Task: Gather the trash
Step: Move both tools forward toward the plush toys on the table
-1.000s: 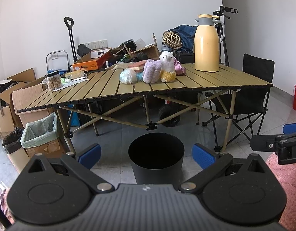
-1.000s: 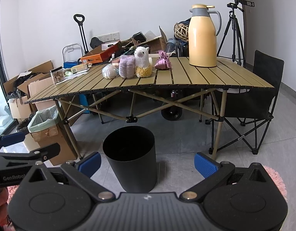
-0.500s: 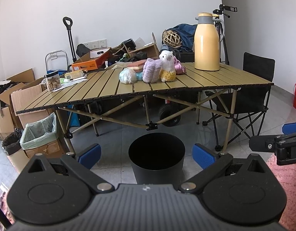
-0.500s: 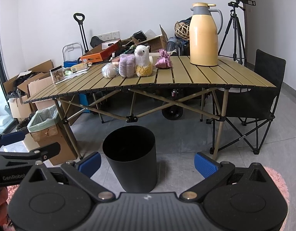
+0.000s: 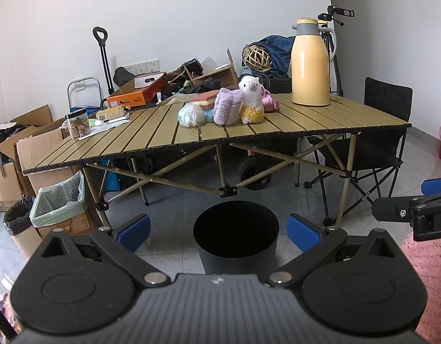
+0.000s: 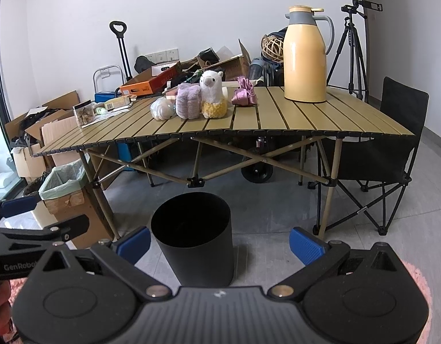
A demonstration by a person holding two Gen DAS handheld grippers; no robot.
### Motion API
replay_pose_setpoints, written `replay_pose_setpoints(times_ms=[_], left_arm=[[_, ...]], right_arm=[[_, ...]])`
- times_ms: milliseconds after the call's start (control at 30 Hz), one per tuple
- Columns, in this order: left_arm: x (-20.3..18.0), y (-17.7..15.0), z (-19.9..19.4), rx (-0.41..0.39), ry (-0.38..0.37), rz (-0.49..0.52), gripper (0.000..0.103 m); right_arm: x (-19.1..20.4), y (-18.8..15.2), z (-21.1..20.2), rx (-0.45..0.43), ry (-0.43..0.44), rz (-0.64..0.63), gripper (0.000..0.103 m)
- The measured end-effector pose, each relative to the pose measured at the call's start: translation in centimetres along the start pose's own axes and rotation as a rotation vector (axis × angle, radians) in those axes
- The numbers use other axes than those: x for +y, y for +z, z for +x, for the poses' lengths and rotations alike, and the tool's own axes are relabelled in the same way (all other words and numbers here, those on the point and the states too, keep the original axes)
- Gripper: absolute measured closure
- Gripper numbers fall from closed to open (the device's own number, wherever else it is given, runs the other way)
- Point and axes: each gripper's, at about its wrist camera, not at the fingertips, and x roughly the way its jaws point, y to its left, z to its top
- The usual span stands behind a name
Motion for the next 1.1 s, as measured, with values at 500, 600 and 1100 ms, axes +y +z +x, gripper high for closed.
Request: replay_pose_setpoints(times_ms=[500,600,1100], left_arm=[[0.1,1.6,3.1,-0.015,0.020,0.009,0.000],[0.2,1.9,3.8,-0.013,0.021,0.009,0.000],[0.8,4.3,9.3,-0.002,0.028,-0.007,0.000]], right_arm=[[-0.6,2.0,2.8,-0.030,0.006,-0.016,0.000],[-0.8,2.4,3.7,-0.031,0.009,-0.013,0.000],[-1.8,4.9,8.4,-0.044,0.004,0.001,0.000]])
